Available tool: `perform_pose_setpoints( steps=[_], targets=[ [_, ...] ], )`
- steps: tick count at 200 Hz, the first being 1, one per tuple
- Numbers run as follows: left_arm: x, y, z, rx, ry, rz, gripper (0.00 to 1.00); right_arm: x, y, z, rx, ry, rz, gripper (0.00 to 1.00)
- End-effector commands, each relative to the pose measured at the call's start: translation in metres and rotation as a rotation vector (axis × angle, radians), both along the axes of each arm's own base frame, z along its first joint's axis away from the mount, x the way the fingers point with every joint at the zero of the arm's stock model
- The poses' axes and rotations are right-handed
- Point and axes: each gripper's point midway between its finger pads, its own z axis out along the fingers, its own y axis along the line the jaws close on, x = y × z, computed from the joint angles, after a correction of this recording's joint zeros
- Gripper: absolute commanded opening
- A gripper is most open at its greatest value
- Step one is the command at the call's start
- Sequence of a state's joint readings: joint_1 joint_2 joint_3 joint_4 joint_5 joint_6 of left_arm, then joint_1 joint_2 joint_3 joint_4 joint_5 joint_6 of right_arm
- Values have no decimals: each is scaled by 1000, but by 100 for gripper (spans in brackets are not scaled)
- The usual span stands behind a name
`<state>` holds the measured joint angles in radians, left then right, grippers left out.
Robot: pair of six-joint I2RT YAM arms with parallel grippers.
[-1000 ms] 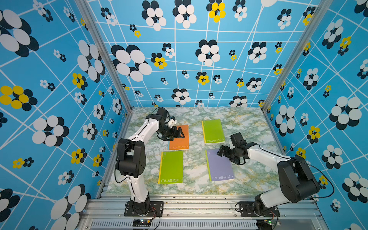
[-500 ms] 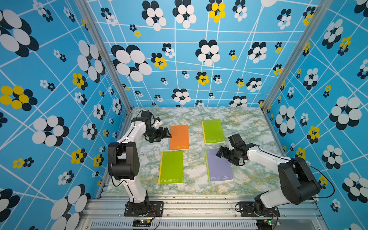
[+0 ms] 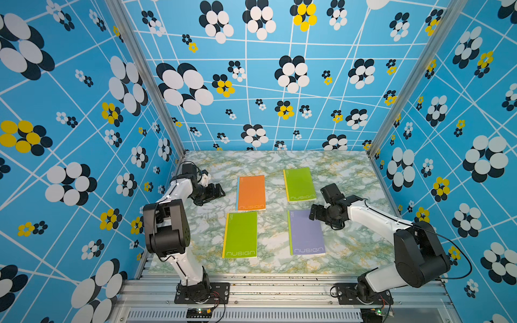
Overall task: Close the notebook
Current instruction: Move the notebook to the center of the board, then reset both arms
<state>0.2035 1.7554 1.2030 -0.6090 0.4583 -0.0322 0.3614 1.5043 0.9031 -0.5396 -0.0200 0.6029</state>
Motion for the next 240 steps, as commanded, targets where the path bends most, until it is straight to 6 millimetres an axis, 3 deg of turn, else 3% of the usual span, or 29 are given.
perform_pose_setpoints(
  steps=[1,15,47,76,100,124,168,200,240],
  targets=[
    [14,29,12,99,-153,51,95,26,-29,18,-89,-82,-3,99],
    [16,39,12,122,-198,88,100,43,-47,31,-109,-163,-50,99],
    [21,57,11,210,-335,172,99,69,-94,62,-288,-395,-153,99],
    [20,58,26,244,-555,209,99,75,-108,68,-413,-544,-93,99],
    [17,51,30,254,-653,199,99,73,-116,74,-509,-620,-34,99],
    [19,44,20,253,-643,178,100,70,-124,80,-590,-695,-16,99],
    [18,35,24,208,-680,180,100,75,-135,64,-641,-788,-53,99],
    [14,8,36,225,-802,117,100,85,-134,63,-649,-833,-36,99],
    [19,-20,25,297,-821,7,100,95,-127,55,-577,-801,11,99]
  ],
)
